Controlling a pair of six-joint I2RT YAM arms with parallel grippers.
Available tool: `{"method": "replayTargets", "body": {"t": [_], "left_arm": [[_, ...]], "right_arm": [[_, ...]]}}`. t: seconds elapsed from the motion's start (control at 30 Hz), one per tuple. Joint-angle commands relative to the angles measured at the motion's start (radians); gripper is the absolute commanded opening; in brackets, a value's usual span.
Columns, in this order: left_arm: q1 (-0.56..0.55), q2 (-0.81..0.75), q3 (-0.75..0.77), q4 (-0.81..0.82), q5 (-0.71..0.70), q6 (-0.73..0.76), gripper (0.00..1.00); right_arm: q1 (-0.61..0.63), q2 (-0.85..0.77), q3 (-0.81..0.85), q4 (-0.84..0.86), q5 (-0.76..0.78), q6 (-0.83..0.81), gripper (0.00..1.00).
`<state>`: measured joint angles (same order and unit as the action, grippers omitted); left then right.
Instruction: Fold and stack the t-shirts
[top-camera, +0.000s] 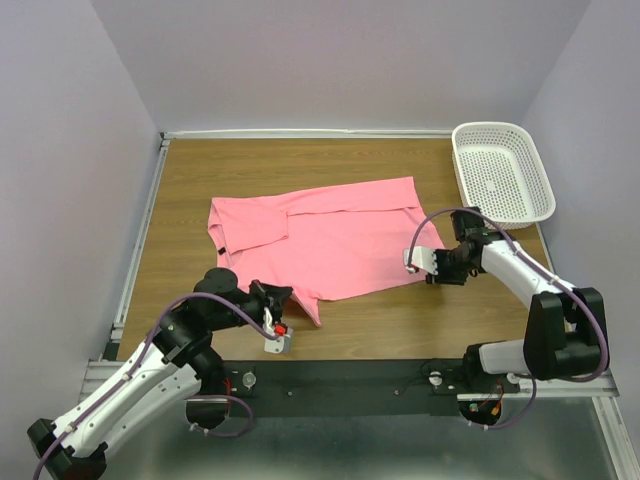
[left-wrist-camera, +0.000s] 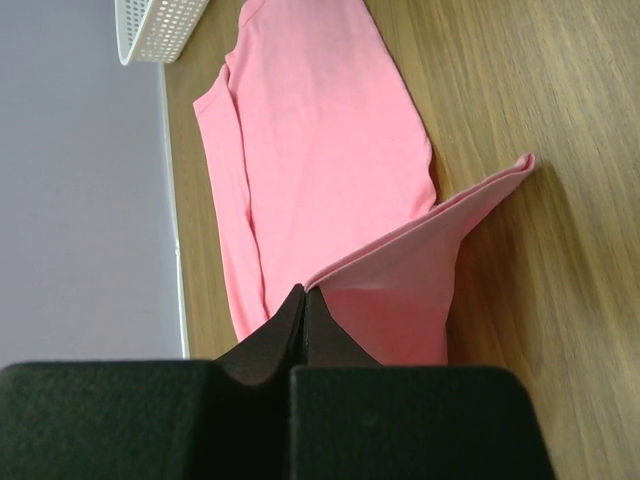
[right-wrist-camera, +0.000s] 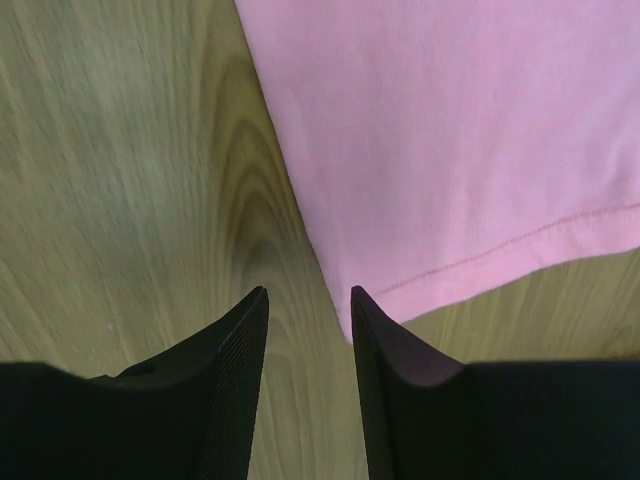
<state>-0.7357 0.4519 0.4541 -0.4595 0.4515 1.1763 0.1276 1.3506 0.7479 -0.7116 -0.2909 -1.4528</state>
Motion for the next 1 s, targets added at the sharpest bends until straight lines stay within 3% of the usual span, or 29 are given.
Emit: {"method": "replayTargets", "body": {"t": [0.0, 0.23, 0.53, 0.73, 0.97], "left_arm": [[-0.008, -0.018, -0.017, -0.022, 0.038, -0.02, 0.0], [-0.008, -0.028, -0.015, -0.044, 0.027, -0.017, 0.0], [-0.008, -0.018, 0.008, -0.067, 0.021, -0.021, 0.0], [-0.008, -0.021, 0.011, -0.076, 0.016, -0.021, 0.0], [-0.008, -0.033, 0.003, -0.057, 0.024, -0.035, 0.0]], "right_arm": [[-0.052, 0.021, -0.001, -0.02, 0.052, -0.104, 0.46], [-0.153, 0.1, 0.031, -0.017, 0.024, -0.184, 0.46], [-0.154, 0.205, 0.062, -0.015, -0.03, -0.205, 0.43], [-0.155, 0.19, 0.027, -0.017, -0.062, -0.227, 0.37], [-0.154, 0.225, 0.018, -0.017, -0.074, -0.224, 0.2]]}}
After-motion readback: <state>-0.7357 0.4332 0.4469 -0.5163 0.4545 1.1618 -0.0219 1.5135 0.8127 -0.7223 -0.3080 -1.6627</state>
